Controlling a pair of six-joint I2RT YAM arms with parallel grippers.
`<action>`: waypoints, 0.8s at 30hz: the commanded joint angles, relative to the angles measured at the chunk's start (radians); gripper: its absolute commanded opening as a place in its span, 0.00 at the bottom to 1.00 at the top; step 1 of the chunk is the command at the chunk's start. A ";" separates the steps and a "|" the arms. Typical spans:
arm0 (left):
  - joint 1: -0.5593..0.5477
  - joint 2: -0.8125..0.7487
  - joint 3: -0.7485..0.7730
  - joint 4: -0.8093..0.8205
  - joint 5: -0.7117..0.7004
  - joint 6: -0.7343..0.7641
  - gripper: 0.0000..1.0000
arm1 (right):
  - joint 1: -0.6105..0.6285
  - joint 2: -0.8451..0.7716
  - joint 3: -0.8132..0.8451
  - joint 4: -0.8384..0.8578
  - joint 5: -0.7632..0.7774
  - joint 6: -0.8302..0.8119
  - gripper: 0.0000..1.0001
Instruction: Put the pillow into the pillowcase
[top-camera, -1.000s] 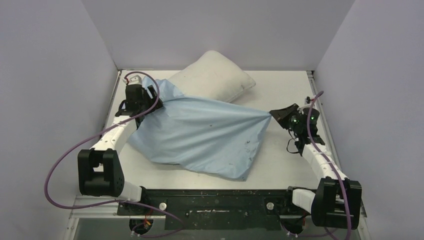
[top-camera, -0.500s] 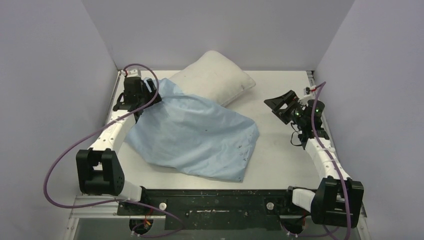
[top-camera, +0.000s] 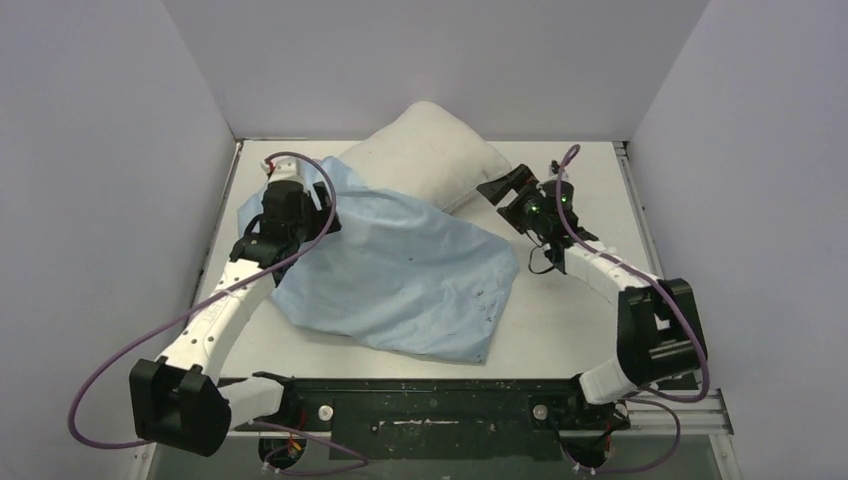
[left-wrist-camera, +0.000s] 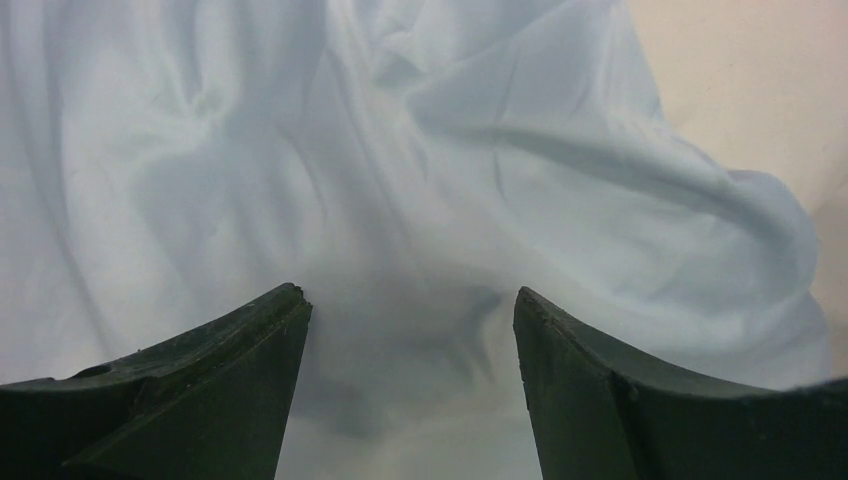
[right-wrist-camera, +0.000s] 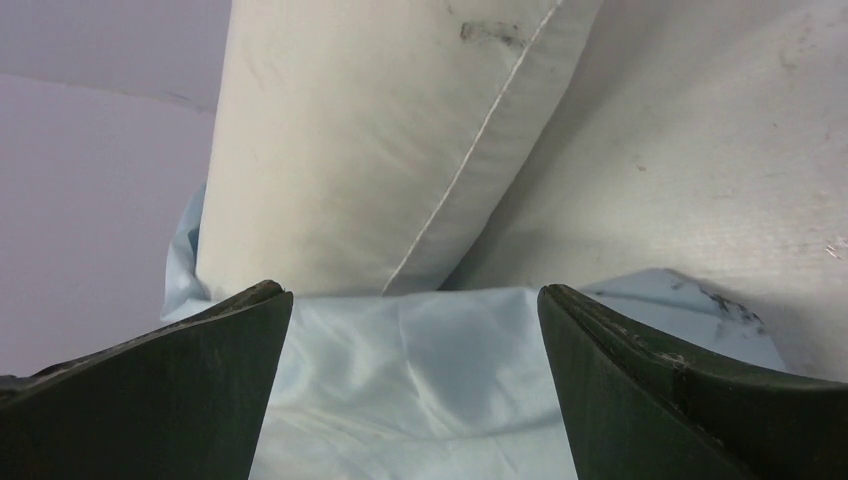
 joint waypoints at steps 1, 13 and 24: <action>0.006 -0.114 -0.025 -0.055 -0.067 -0.087 0.73 | 0.092 0.156 0.128 0.202 0.138 0.062 1.00; 0.126 -0.272 -0.171 -0.164 -0.236 -0.283 0.80 | 0.215 0.524 0.401 0.337 0.246 0.158 0.99; 0.222 -0.257 -0.167 -0.356 -0.375 -0.548 0.81 | 0.135 0.484 0.466 0.382 0.225 0.058 0.00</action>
